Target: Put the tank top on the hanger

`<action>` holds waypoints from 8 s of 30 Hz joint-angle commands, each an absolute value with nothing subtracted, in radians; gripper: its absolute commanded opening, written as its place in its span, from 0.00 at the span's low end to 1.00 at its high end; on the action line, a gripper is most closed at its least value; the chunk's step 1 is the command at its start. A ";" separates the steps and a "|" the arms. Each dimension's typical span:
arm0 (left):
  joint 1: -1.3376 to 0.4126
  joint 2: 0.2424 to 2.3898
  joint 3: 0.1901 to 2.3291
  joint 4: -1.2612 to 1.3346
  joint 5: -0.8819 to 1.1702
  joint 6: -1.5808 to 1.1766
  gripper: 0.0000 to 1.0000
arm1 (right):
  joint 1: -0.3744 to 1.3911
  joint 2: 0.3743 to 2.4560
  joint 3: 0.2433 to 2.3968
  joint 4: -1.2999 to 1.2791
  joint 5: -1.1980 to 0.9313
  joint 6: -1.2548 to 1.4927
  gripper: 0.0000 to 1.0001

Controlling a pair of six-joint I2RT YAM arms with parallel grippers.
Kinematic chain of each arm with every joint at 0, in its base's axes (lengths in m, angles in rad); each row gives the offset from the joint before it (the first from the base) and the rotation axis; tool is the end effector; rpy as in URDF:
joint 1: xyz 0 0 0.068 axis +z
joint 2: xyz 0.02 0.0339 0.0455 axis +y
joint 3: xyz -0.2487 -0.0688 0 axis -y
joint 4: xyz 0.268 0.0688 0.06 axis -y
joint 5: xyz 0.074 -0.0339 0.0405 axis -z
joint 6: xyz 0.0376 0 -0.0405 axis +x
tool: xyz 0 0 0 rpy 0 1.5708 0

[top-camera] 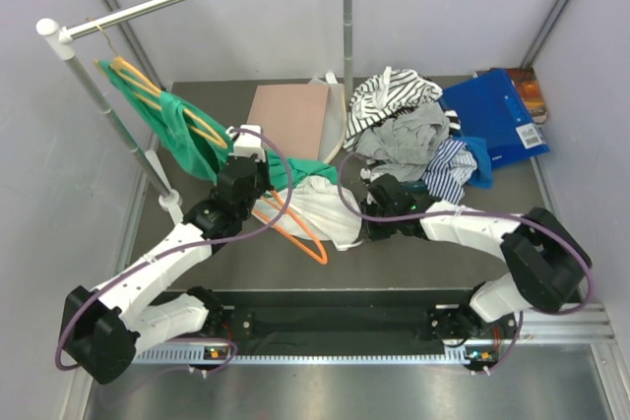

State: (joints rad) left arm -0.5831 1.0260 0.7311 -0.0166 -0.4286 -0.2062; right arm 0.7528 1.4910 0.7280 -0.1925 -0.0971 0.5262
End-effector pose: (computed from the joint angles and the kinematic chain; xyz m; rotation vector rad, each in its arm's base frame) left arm 0.2323 -0.1345 0.2726 0.0579 1.8549 -0.1452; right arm 0.2162 0.2075 0.1286 -0.3389 2.6181 0.6034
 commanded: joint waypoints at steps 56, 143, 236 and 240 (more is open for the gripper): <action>-0.583 1.141 0.782 0.206 -0.333 -0.256 0.00 | 0.695 1.184 0.865 -0.244 -0.307 0.732 0.00; -0.638 1.264 0.788 0.374 -0.655 -0.219 0.00 | 0.633 1.155 0.876 -0.153 -0.374 0.764 0.00; -0.678 1.209 0.867 0.301 -0.396 -0.203 0.00 | 0.772 1.229 0.983 -0.242 -0.247 0.077 0.23; -0.680 1.221 0.868 0.302 -0.364 -0.202 0.00 | 0.772 1.265 1.022 -0.227 -0.259 0.072 0.22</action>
